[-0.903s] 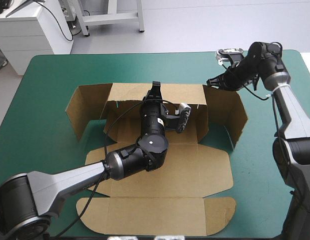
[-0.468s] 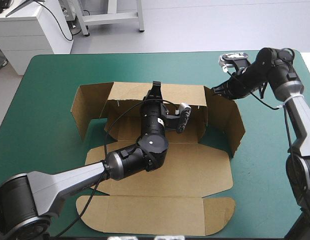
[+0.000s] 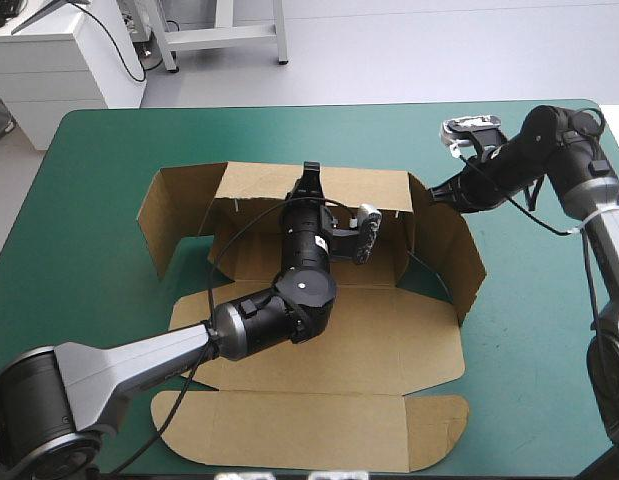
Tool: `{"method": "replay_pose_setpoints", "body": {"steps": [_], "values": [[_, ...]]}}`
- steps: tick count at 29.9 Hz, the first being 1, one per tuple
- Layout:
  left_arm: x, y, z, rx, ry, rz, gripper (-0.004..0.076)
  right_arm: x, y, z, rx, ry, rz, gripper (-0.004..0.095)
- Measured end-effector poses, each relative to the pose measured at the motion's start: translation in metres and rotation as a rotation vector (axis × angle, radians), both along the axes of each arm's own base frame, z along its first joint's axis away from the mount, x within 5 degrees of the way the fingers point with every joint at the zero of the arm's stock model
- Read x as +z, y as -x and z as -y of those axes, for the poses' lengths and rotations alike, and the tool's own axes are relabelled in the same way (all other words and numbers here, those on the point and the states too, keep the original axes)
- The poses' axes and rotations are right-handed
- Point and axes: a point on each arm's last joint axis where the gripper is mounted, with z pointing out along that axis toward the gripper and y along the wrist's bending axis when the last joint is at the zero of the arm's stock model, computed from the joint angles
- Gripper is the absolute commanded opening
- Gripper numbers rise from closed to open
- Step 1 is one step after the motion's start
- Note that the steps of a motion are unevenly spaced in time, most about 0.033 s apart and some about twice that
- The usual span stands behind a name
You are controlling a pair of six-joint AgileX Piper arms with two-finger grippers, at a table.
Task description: Fold the box
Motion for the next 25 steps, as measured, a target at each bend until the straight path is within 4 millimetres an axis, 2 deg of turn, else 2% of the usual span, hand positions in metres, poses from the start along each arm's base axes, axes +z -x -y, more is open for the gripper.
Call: {"method": "replay_pose_setpoints", "body": {"steps": [6,13,18,22,25], "values": [[0.004,-0.001,0.001,0.000,0.007,0.011,-0.0001,0.000,0.000,0.000,0.001,-0.005,-0.002,-0.0002],[0.021,-0.006,0.002,0.031,0.107,-0.008,-0.0001,-0.001,0.001,-0.001,0.002,-0.010,-0.007,-0.0002],[0.022,-0.009,-0.003,0.063,0.112,-0.012,-0.0001,-0.005,0.001,-0.002,0.008,-0.019,-0.020,-0.0002],[0.020,-0.008,-0.003,0.076,0.125,-0.036,-0.0001,-0.017,0.009,-0.003,0.017,-0.039,-0.018,-0.0002],[0.020,-0.008,-0.003,0.078,0.128,-0.040,-0.0001,-0.017,0.022,-0.004,0.016,-0.075,0.086,-0.0002]]}}
